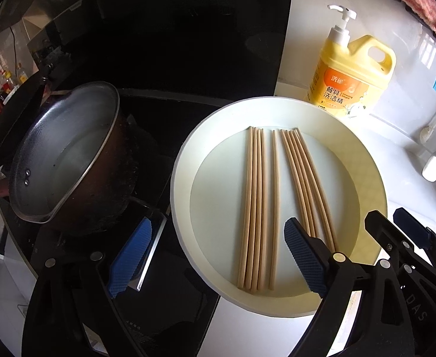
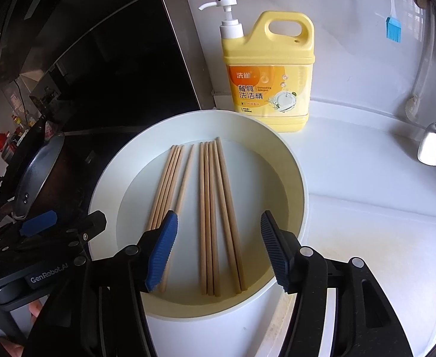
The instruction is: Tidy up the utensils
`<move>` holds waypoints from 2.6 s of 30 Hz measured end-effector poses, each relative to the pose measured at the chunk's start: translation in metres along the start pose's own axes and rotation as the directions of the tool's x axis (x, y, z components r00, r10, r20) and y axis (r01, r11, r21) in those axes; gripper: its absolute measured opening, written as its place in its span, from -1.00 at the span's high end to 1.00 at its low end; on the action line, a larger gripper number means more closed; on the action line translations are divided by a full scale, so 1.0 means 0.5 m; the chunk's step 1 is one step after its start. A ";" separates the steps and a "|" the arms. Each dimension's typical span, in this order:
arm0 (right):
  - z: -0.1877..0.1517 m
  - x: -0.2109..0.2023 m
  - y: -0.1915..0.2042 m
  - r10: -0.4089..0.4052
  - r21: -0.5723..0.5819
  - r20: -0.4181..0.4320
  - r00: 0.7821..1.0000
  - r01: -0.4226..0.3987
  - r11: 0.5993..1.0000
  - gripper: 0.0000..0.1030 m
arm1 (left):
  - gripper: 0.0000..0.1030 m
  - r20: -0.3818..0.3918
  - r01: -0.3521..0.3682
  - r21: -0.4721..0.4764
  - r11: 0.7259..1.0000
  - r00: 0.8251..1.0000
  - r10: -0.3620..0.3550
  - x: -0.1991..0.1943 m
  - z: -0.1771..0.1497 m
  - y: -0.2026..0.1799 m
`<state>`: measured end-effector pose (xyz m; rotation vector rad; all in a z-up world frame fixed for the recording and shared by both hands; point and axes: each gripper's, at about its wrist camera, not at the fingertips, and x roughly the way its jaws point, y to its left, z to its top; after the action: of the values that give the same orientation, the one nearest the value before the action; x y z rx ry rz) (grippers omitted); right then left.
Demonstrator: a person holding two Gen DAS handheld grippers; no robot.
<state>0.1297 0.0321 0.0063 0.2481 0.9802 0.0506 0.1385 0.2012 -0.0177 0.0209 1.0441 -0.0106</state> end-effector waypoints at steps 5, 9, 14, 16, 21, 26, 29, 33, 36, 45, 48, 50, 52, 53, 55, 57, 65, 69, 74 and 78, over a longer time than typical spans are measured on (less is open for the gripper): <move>-0.001 -0.001 0.001 0.001 0.000 -0.001 1.000 -0.001 1.000 -0.10 | -0.75 0.000 -0.001 -0.001 1.000 1.000 0.001 -0.003 -0.002 0.002; -0.002 0.000 0.001 0.001 0.000 -0.003 1.000 -0.001 1.000 -0.10 | -0.75 0.001 -0.005 -0.001 1.000 1.000 0.005 -0.007 -0.006 0.001; -0.003 -0.001 0.001 0.001 0.000 -0.003 1.000 -0.001 1.000 -0.11 | -0.76 0.002 -0.006 -0.003 1.000 1.000 0.006 -0.009 -0.007 0.001; -0.002 -0.002 0.001 0.001 0.002 -0.003 1.000 -0.001 1.000 -0.12 | -0.76 0.001 -0.004 -0.002 1.000 1.000 0.004 -0.010 -0.009 0.000; -0.001 -0.003 0.001 0.003 0.006 -0.003 1.000 -0.003 1.000 -0.13 | -0.76 -0.001 -0.005 -0.003 1.000 1.000 0.005 -0.011 -0.011 -0.001; -0.003 -0.006 0.000 0.004 0.005 0.000 1.000 -0.004 1.000 -0.13 | -0.76 0.003 -0.006 -0.004 1.000 1.000 0.006 -0.017 -0.014 0.001; -0.004 -0.008 0.001 0.006 0.005 0.001 1.000 -0.006 1.000 -0.13 | -0.76 0.006 -0.007 -0.006 1.000 1.000 0.007 -0.020 -0.016 0.002; -0.005 -0.012 0.001 0.006 0.006 0.003 1.000 -0.006 1.000 -0.13 | -0.76 0.008 -0.008 -0.009 1.000 1.000 0.009 -0.024 -0.016 0.002; -0.005 -0.014 0.001 0.008 0.006 0.005 1.000 -0.008 1.000 -0.13 | -0.76 0.009 -0.007 -0.009 1.000 1.000 0.007 -0.025 -0.015 0.003; -0.005 -0.021 -0.001 0.013 0.006 0.006 1.000 -0.013 1.000 -0.13 | -0.76 0.013 -0.016 -0.016 1.000 1.000 0.016 -0.033 -0.019 0.002; -0.006 -0.021 -0.002 0.016 0.006 0.004 1.000 -0.016 1.000 -0.13 | -0.76 0.014 -0.018 -0.019 1.000 1.000 0.018 -0.036 -0.021 0.001; -0.007 -0.022 -0.002 0.017 0.003 0.005 1.000 -0.017 1.000 -0.13 | -0.76 0.015 -0.017 -0.021 1.000 1.000 0.018 -0.039 -0.021 0.002; -0.007 -0.023 -0.002 0.017 0.002 0.006 1.000 -0.017 1.000 -0.13 | -0.76 0.015 -0.017 -0.022 1.000 1.000 0.017 -0.040 -0.022 0.001; -0.007 -0.022 -0.002 0.017 0.002 0.005 1.000 -0.017 1.000 -0.13 | -0.76 0.015 -0.018 -0.023 1.000 1.000 0.018 -0.040 -0.023 0.000; -0.008 -0.022 -0.003 0.018 0.002 0.004 1.000 -0.018 1.000 -0.13 | -0.76 0.017 -0.020 -0.025 0.999 1.000 0.020 -0.042 -0.024 -0.002; -0.008 -0.022 -0.002 0.017 0.002 0.005 1.000 -0.017 1.000 -0.14 | -0.76 0.017 -0.020 -0.029 0.999 1.000 0.021 -0.043 -0.025 -0.003; -0.008 -0.025 -0.003 0.019 -0.002 0.006 1.000 -0.019 1.000 -0.14 | -0.79 0.015 -0.033 -0.034 0.999 0.999 0.034 -0.046 -0.025 -0.005; -0.009 -0.026 -0.004 0.020 -0.005 0.006 1.000 -0.020 1.000 -0.14 | -0.82 0.012 -0.044 -0.035 0.998 0.999 0.045 -0.046 -0.026 -0.004; -0.010 -0.025 -0.006 0.020 -0.002 0.002 1.000 -0.020 1.000 -0.14 | -0.82 0.011 -0.055 -0.035 0.998 0.998 0.056 -0.047 -0.027 -0.005; -0.011 -0.025 -0.007 0.021 -0.001 0.002 1.000 -0.021 1.000 -0.14 | -0.82 0.014 -0.063 -0.033 0.997 0.998 0.063 -0.049 -0.030 -0.009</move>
<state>0.1179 0.0279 0.0130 0.2576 0.9755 0.0701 0.1132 0.1968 -0.0039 0.0245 1.0279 0.0634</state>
